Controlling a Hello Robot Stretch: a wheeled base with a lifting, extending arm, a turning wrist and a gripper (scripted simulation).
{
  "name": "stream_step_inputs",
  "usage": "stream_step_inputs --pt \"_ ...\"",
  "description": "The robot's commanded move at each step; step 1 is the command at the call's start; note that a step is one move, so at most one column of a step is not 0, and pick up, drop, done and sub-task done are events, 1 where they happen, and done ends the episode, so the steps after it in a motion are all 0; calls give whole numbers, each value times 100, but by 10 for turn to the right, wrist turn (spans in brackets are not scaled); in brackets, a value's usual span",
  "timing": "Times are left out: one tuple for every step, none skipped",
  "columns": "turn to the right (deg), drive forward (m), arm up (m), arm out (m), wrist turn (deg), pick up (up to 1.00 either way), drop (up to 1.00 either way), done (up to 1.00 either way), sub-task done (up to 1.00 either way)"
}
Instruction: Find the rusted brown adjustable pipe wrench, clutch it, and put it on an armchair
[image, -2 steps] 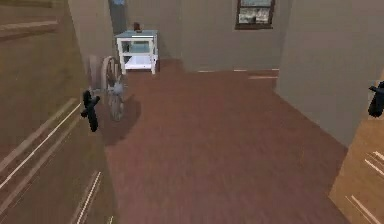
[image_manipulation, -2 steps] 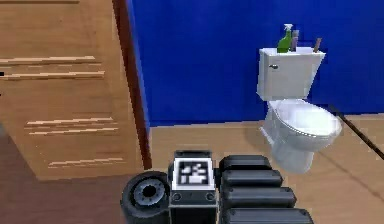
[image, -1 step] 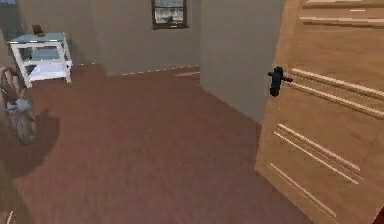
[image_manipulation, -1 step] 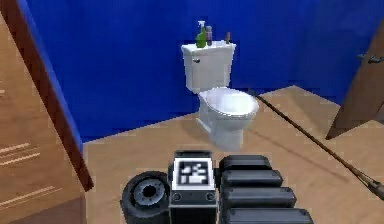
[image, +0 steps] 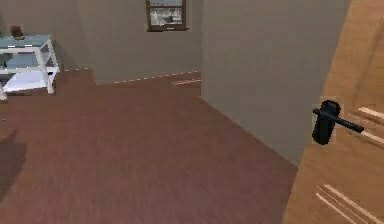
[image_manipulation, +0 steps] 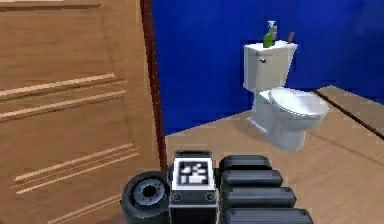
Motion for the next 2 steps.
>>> stream_step_inputs --pt "-240 0 0 0 0 0 0 0 0" --pt "0 75 0 0 0 0 0 0 0"
